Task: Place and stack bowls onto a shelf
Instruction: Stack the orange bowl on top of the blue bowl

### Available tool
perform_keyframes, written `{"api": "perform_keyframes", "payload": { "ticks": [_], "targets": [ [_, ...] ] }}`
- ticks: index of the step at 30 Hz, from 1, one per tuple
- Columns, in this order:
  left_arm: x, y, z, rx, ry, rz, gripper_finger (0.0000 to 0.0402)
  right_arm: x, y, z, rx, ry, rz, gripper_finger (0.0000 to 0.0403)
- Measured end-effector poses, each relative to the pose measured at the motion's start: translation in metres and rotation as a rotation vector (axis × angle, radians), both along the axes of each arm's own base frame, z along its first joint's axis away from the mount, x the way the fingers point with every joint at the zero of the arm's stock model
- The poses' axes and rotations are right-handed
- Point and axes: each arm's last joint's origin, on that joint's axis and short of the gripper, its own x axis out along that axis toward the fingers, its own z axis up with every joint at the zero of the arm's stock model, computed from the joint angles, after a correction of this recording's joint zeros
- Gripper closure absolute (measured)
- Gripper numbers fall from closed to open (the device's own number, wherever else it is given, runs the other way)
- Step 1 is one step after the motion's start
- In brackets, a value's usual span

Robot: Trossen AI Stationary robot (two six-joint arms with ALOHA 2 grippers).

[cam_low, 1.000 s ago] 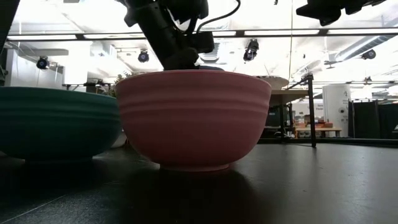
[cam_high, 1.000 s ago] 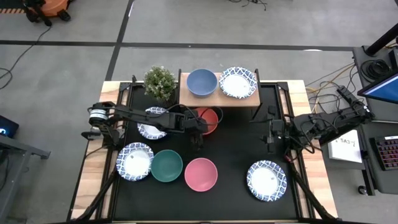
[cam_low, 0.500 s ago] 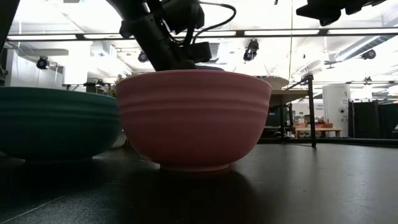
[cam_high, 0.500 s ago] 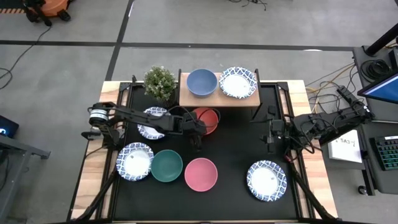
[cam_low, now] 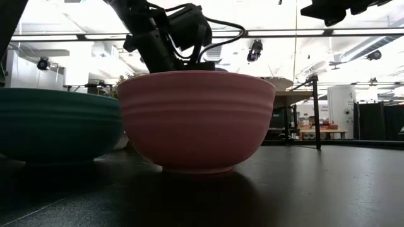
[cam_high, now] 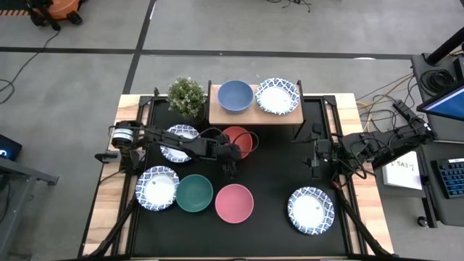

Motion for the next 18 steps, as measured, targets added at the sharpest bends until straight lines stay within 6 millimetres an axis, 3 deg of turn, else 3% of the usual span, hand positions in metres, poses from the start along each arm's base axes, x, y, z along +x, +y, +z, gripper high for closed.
{"api": "perform_keyframes", "payload": {
  "ticks": [7, 18],
  "targets": [
    [0.004, -0.003, 0.009, 0.004, 0.012, -0.013, 0.0396, 0.0, 0.0, 0.0, 0.0, 0.0, 0.0, 0.0168],
    [0.011, -0.024, 0.06, 0.036, 0.141, -0.118, 0.0401, 0.0, 0.0, 0.0, -0.007, 0.001, 0.001, 0.0168]
  ]
}}
